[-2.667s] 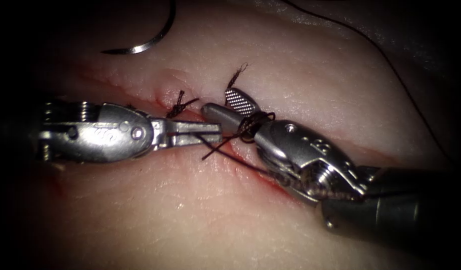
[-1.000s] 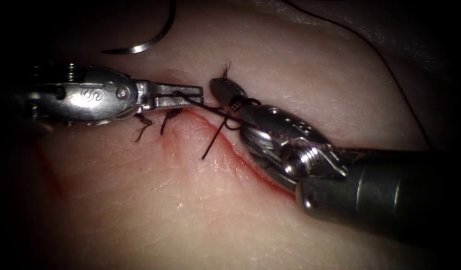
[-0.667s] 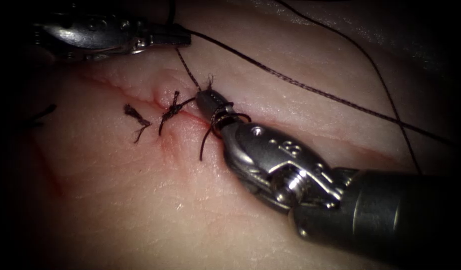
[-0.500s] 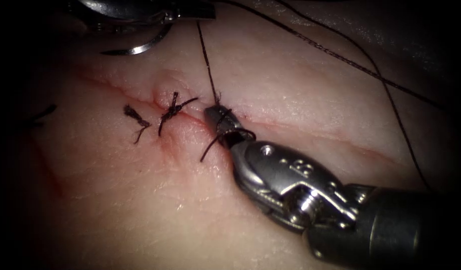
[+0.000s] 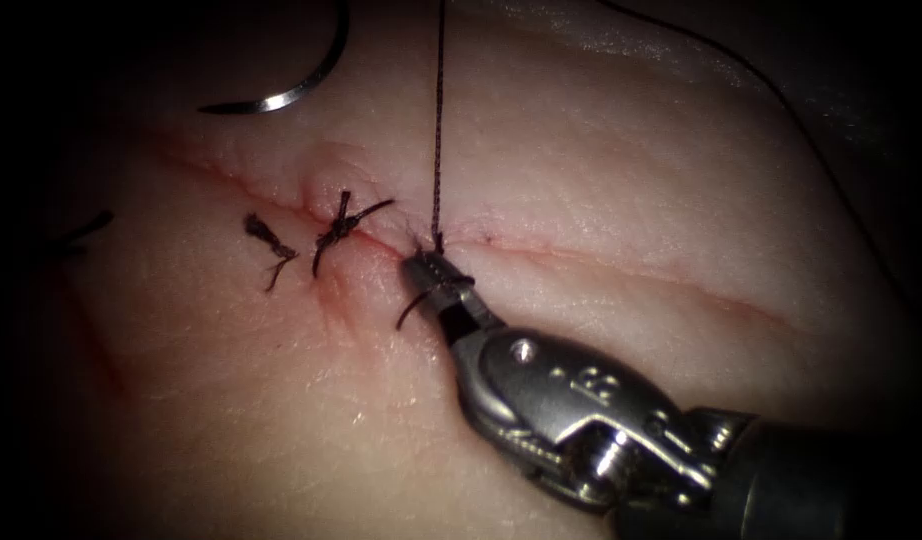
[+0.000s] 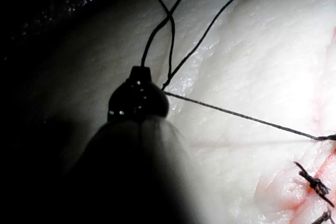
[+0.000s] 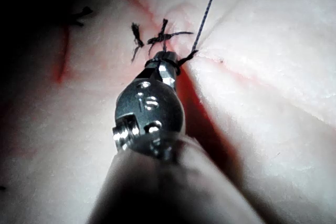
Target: Wound Closure
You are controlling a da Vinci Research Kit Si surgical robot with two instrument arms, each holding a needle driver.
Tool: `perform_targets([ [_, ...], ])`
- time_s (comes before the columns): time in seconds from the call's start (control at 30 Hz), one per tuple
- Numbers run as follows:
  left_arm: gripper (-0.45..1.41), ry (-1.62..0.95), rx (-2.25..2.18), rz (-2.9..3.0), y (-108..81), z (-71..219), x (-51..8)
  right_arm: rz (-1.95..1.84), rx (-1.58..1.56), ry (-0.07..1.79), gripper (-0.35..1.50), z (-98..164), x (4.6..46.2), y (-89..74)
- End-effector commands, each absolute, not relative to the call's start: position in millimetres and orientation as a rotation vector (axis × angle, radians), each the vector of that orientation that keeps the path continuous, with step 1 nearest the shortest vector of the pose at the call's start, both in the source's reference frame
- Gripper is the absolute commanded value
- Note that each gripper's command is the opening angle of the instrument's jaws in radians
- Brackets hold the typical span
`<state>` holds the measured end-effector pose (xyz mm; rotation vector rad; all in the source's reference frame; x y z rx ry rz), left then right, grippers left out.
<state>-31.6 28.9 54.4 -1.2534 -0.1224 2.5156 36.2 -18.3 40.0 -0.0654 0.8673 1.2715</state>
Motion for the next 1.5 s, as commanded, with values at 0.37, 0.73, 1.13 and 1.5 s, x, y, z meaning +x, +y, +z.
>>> perform_targets([
  [0.37, -0.45, 0.032, -1.280, 2.495, 34.9, 50, -31.9, 1.211, -0.057, 0.853, -0.35, 40, 36.9, -21.1],
  [0.73, -0.45, 0.082, -1.249, 2.480, 38.1, 50, -32.1, 1.141, -0.065, 0.845, -0.35, 41, 36.6, -22.0],
  [1.13, -0.45, 0.099, -1.260, 2.486, 39.7, 49, -33.1, 1.006, 0.027, 0.813, -0.35, 42, 40.3, -24.9],
  [1.5, -0.45, 0.092, -1.261, 2.479, 38.8, 48, -33.4, 1.015, 0.012, 0.858, -0.35, 41, 39.9, -23.4],
])
